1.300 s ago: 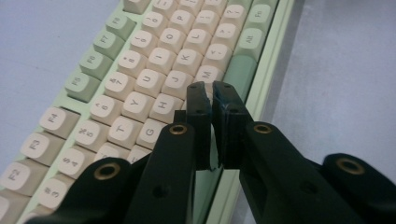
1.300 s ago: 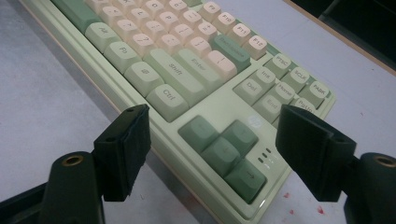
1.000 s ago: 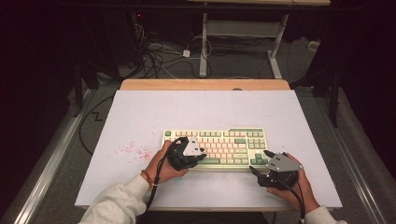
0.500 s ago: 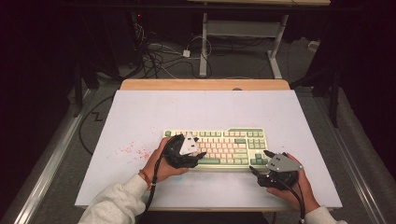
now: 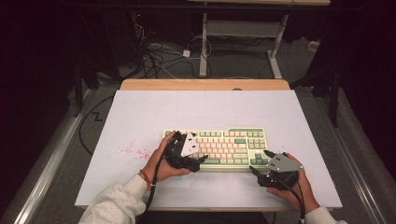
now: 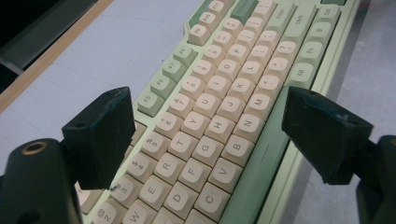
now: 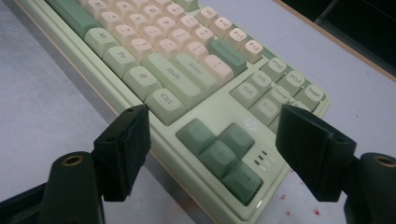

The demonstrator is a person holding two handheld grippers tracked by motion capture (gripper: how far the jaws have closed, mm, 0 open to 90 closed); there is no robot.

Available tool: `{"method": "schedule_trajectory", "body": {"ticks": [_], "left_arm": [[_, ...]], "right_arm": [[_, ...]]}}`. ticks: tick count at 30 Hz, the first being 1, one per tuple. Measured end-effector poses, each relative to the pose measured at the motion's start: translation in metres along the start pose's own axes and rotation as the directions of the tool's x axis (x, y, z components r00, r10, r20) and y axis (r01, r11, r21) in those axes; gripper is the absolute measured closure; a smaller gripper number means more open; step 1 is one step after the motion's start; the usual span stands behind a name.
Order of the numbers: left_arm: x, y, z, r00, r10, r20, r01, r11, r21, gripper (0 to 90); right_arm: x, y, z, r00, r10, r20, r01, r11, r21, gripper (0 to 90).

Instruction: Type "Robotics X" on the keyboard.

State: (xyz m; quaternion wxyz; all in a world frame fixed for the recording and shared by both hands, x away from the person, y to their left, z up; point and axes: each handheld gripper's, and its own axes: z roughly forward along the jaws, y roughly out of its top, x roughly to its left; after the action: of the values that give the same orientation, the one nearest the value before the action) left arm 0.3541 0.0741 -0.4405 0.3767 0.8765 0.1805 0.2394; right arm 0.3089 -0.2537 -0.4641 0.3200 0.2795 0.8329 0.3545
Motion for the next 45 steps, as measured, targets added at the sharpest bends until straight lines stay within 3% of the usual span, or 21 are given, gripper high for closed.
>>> {"method": "schedule_trajectory", "body": {"ticks": [7,45], "left_arm": [[-0.001,0.001,0.000,0.9989,0.042,-0.021,-0.041,0.9991,0.008,18.7],[0.016,-0.020,-0.024,0.9948,0.052,-0.088,-0.052,0.9986,-0.004,19.0]], "right_arm": [[0.001,0.000,0.000,1.0000,-0.001,0.003,0.001,1.000,-0.002,27.0],[0.001,0.001,-0.002,0.9998,0.001,0.019,0.000,1.000,-0.010,27.0]]}}
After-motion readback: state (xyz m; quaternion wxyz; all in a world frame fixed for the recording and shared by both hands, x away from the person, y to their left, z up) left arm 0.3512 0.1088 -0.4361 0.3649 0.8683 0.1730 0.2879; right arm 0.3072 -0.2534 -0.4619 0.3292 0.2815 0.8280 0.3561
